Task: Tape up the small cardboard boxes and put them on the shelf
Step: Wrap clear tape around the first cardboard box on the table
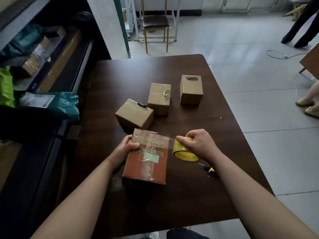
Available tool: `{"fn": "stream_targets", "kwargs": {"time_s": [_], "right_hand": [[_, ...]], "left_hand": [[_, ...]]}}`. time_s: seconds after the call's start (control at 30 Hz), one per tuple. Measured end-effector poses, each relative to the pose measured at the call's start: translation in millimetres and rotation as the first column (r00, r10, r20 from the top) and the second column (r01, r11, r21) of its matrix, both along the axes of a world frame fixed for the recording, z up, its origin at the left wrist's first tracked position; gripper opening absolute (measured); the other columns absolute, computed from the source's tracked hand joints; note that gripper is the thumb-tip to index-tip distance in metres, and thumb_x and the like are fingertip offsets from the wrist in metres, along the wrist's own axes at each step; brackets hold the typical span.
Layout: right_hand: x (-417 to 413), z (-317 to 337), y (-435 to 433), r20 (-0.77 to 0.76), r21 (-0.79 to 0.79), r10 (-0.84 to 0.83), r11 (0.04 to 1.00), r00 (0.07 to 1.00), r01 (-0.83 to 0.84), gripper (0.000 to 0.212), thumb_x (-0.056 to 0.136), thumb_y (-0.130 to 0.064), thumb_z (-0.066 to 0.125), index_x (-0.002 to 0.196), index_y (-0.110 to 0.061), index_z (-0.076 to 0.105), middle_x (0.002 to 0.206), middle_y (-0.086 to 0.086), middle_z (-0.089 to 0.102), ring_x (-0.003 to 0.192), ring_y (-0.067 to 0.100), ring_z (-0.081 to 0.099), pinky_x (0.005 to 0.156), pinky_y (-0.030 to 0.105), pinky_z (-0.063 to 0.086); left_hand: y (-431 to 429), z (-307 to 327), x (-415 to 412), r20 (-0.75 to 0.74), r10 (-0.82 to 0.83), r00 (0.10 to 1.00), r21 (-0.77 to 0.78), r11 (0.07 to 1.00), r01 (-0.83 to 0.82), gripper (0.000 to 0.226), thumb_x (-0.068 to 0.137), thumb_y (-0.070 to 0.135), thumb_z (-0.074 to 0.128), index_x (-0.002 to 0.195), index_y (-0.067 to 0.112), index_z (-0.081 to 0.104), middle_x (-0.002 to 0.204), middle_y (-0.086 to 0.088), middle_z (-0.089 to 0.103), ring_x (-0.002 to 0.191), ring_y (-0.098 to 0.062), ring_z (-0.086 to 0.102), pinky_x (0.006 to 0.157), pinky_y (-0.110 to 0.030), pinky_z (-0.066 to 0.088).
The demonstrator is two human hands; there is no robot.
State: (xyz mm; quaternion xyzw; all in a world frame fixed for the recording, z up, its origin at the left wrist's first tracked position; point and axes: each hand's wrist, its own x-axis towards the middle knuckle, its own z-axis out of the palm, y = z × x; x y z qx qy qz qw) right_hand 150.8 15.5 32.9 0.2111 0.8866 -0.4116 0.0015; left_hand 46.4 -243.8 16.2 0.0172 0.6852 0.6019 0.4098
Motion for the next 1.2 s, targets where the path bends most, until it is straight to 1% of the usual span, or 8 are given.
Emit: {"fn": "stream_targets", "kwargs": {"time_s": [0.37,0.5,0.63,0.77,0.87,0.97,1.07,1.2], "right_hand": [[-19.6,-17.5,-18.6,0.025,-0.017,0.009,1.000,1.000,-0.008,0.038,0.081,-0.053,0.068,0.059,-0.021,0.064,0.061,-0.004,0.060,0.064,0.013,0.057,0.059,0.031,0.045],[-23.5,-27.2,-38.1,0.014,-0.091,-0.011,0.996,1.000,0.012,0.044,0.082,-0.049,0.069,0.054,-0.017,0.057,0.052,-0.005,0.051,0.053,0.010,0.047,0.054,0.028,0.038],[-30.4,-30.7,-46.9,0.006,-0.117,-0.046,0.992,0.999,0.046,0.046,0.080,-0.051,0.070,0.052,-0.018,0.056,0.052,-0.006,0.051,0.054,0.010,0.048,0.055,0.030,0.039],[-35.1,-30.7,-52.8,0.005,-0.115,-0.044,0.992,0.999,0.044,0.046,0.080,-0.052,0.069,0.056,-0.014,0.059,0.051,-0.005,0.051,0.053,0.010,0.047,0.054,0.030,0.038],[-34.5,-30.7,-57.9,-0.005,-0.106,-0.048,0.993,0.999,0.047,0.046,0.081,-0.050,0.069,0.054,-0.015,0.056,0.050,-0.005,0.049,0.052,0.009,0.046,0.054,0.030,0.037],[-30.5,-32.2,-57.3,-0.008,-0.150,-0.045,0.988,0.999,0.044,0.046,0.083,-0.051,0.067,0.054,-0.016,0.057,0.051,-0.005,0.050,0.054,0.011,0.047,0.056,0.032,0.039],[-20.6,-34.3,-53.4,-0.054,-0.261,-0.040,0.965,0.998,0.024,0.049,0.089,-0.046,0.062,0.051,-0.016,0.051,0.050,-0.006,0.041,0.051,0.011,0.040,0.056,0.033,0.035],[-5.6,-17.0,-46.7,-0.152,-0.432,-0.105,0.901,0.983,0.030,0.048,0.089,-0.041,0.064,0.054,-0.012,0.048,0.055,0.001,0.033,0.051,0.010,0.031,0.050,0.029,0.026]], "left_hand": [[-18.3,-19.0,-7.1,0.096,0.066,0.993,0.117,0.990,-0.077,0.092,0.056,0.042,0.079,0.135,0.011,0.043,0.130,-0.028,0.054,0.114,-0.044,0.058,0.099,-0.062,0.043],[-28.6,-7.1,-7.1,0.085,0.134,0.987,0.090,0.986,-0.142,0.103,0.049,0.048,0.083,0.139,0.021,0.041,0.131,-0.020,0.055,0.107,-0.032,0.063,0.088,-0.047,0.052],[-39.6,18.0,-9.3,-0.247,0.038,0.968,-0.221,0.971,-0.094,0.081,0.080,0.045,0.072,0.147,0.042,0.028,0.140,0.006,0.039,0.122,-0.020,0.050,0.088,-0.033,0.048],[-15.9,47.9,1.6,-0.628,-0.268,0.731,-0.577,0.790,-0.206,0.059,0.090,0.037,0.059,0.144,0.038,0.035,0.142,-0.001,0.043,0.124,-0.022,0.048,0.100,-0.040,0.043],[16.5,51.2,27.3,-0.429,-0.575,0.697,-0.854,0.509,-0.106,0.105,0.076,0.075,0.051,0.154,0.022,0.004,0.160,-0.014,0.002,0.146,-0.034,0.011,0.113,-0.048,0.022],[29.8,43.4,40.0,-0.323,-0.607,0.726,-0.920,0.380,-0.092,0.137,0.057,0.089,0.053,0.150,0.019,-0.021,0.155,-0.019,-0.026,0.145,-0.038,-0.015,0.114,-0.057,0.010],[29.7,41.9,37.5,-0.376,-0.570,0.731,-0.904,0.398,-0.155,0.126,0.064,0.074,0.061,0.151,0.023,-0.015,0.157,-0.021,-0.015,0.145,-0.040,-0.003,0.111,-0.055,0.018],[25.5,43.9,29.1,-0.461,-0.459,0.760,-0.826,0.535,-0.178,0.116,0.063,0.064,0.068,0.152,0.029,0.002,0.157,-0.013,0.007,0.142,-0.036,0.015,0.109,-0.052,0.024]]}}
